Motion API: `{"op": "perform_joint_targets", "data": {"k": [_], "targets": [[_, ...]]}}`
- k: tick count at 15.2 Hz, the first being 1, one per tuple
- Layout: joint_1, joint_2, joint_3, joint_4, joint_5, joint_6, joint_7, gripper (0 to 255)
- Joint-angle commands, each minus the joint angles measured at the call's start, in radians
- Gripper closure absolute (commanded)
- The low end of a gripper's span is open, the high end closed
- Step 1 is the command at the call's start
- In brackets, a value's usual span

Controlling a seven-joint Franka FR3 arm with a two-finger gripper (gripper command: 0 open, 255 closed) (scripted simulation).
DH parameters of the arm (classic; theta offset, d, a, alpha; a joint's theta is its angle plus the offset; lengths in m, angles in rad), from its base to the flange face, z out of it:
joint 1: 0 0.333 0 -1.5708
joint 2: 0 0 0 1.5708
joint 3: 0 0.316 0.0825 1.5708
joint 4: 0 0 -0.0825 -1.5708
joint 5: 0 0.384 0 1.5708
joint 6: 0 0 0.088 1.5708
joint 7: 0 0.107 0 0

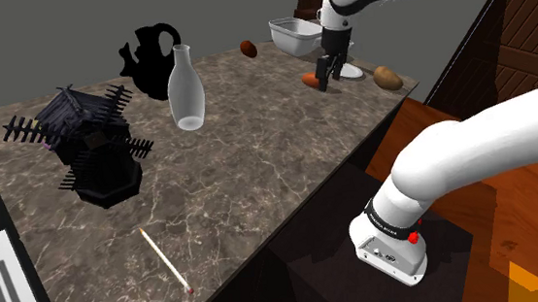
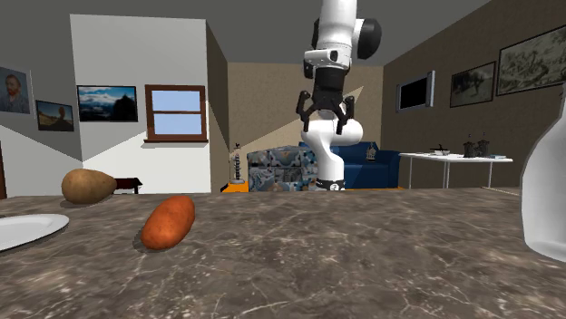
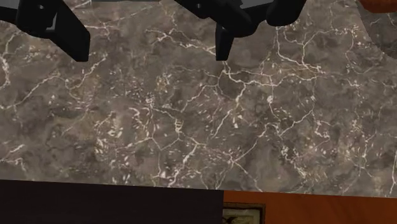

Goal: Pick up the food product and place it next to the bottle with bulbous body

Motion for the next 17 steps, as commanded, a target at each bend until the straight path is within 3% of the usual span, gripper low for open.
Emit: {"op": "perform_joint_targets", "data": {"k": [1,9,17], "targets": [[-0.017,0.042,-0.039,0.012,-0.018,0.056,-0.037,0],[-0.053,0.261,-0.177,0.108,-0.019,0.269,-0.177,0],[-0.078,0.526,-0.289,0.282,0.111,0.428,-0.367,0]]}}
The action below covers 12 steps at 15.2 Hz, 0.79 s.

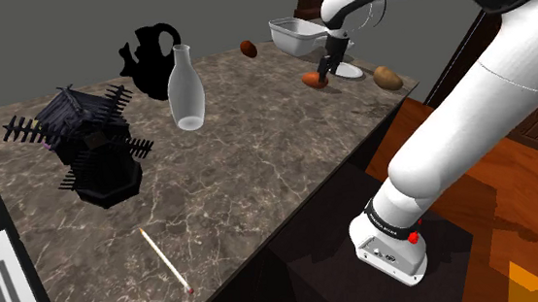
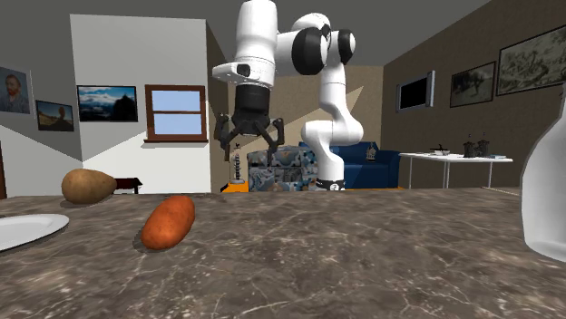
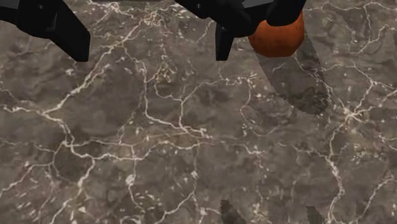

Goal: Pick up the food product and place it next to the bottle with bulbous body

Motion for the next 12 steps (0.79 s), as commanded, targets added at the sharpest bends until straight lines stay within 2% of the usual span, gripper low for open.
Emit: {"op": "perform_joint_targets", "data": {"k": [1,5,10,12], "targets": [[-0.006,0.071,-0.018,0.056,0.050,0.028,-0.049,0],[-0.045,0.218,-0.038,0.179,0.168,0.066,-0.163,0],[-0.128,0.403,-0.024,0.368,0.314,0.072,-0.287,0],[-0.134,0.417,-0.019,0.372,0.323,0.081,-0.293,0]]}}
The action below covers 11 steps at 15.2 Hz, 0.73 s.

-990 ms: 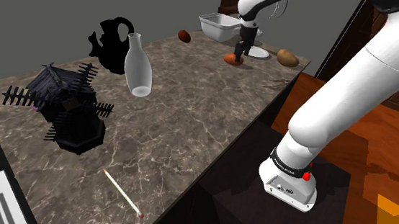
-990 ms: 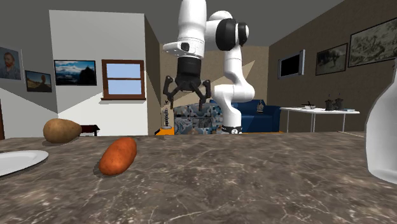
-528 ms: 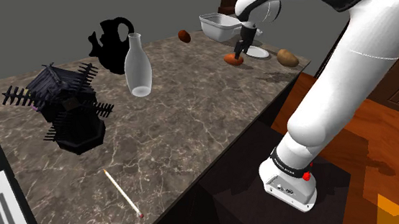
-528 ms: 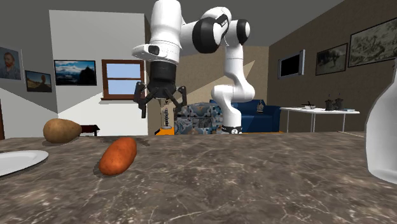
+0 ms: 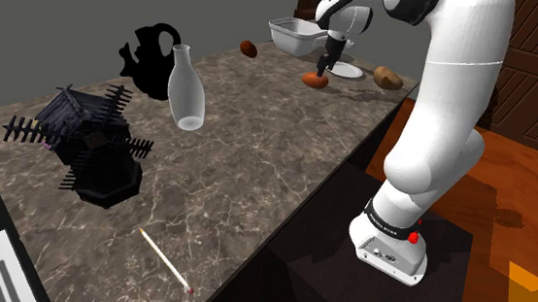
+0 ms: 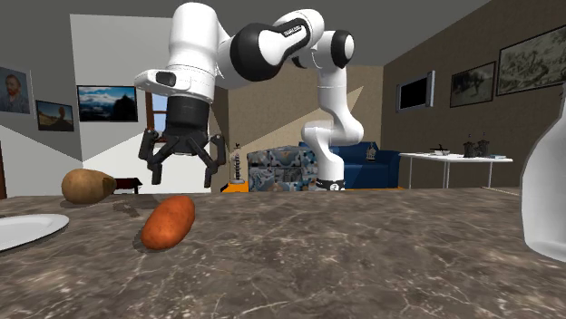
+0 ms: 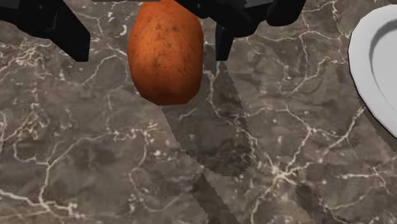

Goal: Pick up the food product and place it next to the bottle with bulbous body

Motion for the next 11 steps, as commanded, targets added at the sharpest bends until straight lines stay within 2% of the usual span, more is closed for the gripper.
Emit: {"op": "perform_joint_targets", "data": {"k": [1,6,11], "targets": [[-0.007,0.022,0.006,0.006,0.016,0.016,-0.011,0],[-0.020,0.072,0.021,-0.001,0.046,0.069,-0.030,0],[-0.020,0.072,0.021,-0.001,0.046,0.069,-0.030,0]]}}
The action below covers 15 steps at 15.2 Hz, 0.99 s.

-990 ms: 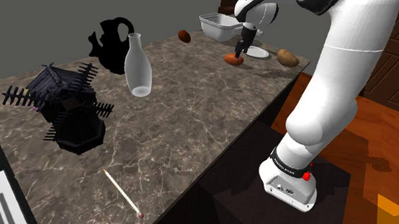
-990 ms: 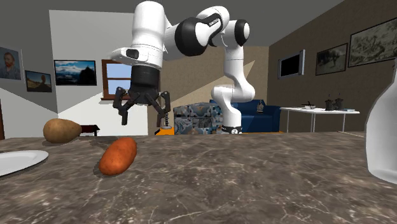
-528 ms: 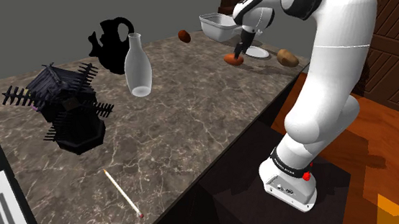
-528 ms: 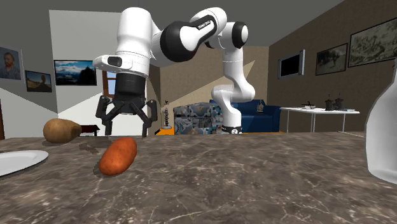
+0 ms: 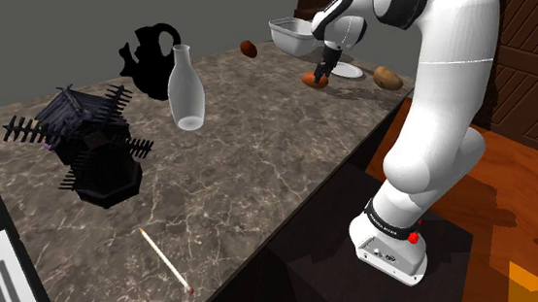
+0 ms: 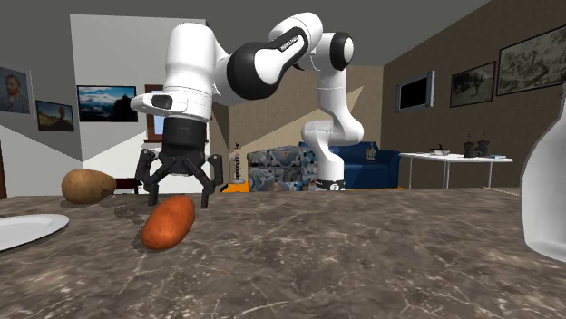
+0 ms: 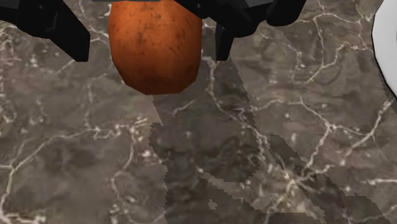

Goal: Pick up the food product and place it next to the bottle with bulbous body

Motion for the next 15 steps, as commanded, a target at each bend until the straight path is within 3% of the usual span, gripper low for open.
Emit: {"op": "perform_joint_targets", "data": {"k": [1,3,4,15], "targets": [[0.000,0.000,0.000,0.000,0.000,0.000,0.000,0],[0.000,0.000,0.000,0.000,0.000,0.000,0.000,0],[0.000,0.000,0.000,0.000,0.000,0.000,0.000,255],[0.003,-0.014,-0.005,0.009,-0.009,-0.021,0.007,255]]}}
